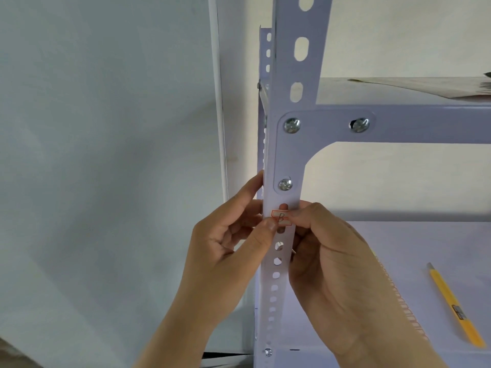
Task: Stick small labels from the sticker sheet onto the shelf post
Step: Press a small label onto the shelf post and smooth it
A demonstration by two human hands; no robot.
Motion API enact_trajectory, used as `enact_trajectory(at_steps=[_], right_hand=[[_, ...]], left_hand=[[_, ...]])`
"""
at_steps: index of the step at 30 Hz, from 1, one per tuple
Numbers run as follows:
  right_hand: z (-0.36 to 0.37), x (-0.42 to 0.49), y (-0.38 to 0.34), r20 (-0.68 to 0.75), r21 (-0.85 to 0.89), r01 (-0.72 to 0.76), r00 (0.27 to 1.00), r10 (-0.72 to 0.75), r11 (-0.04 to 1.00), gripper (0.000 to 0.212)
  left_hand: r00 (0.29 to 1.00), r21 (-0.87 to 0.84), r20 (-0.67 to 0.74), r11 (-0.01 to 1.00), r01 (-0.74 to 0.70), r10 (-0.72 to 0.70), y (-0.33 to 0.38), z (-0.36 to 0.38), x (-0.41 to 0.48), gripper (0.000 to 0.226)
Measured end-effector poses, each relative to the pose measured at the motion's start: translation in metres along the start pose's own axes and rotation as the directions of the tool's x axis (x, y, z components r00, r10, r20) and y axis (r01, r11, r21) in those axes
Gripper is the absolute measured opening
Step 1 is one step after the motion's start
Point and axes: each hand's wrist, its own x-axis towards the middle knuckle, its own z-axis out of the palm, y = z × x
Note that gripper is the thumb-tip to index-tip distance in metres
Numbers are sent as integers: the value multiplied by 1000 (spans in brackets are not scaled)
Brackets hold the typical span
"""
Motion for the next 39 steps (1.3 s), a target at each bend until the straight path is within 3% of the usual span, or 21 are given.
enact_trajectory(at_steps=[6,13,17,19,22,25,27,30,32,35,39], right_hand=[[-1,4,0,-27,49,-37,999,38,998,36],[-2,-3,-3,25,-40,4,1000,-3,999,30],[-7,-7,2,-9,-249,234,970,-244,940,16],[-13,-8,5,-27,-453,408,882,-470,793,16],[-20,-9,6,151,-760,559,646,-748,330,17],[-26,-6,5,415,-825,549,427,-803,-135,4],[-29,-1,5,504,-803,519,326,-800,-294,6],[-33,3,5,603,-754,475,225,-766,-454,12],[-33,6,6,640,-733,452,205,-740,-508,13],[-31,12,7,645,-741,422,227,-730,-523,23],[-30,14,8,643,-750,443,311,-700,-491,24]], left_hand=[[1000,13,4,1000,5,-5,-2,-1,0,52],[1000,2,1,1000,2,-2,-2,0,0,53],[1000,-5,8,1000,-1,1,0,0,0,55],[1000,-2,7,1000,0,0,0,0,0,54],[1000,-4,9,1000,5,-5,0,0,0,55],[1000,-4,20,1000,8,-8,1,0,0,53],[1000,-6,21,1000,6,-6,3,1,1,53],[1000,-10,18,1000,11,-11,3,2,0,53],[1000,-2,8,1000,19,-19,3,2,0,52],[999,-3,13,1000,31,-31,4,2,-1,53],[999,-3,7,999,38,-38,4,1,-1,54]])
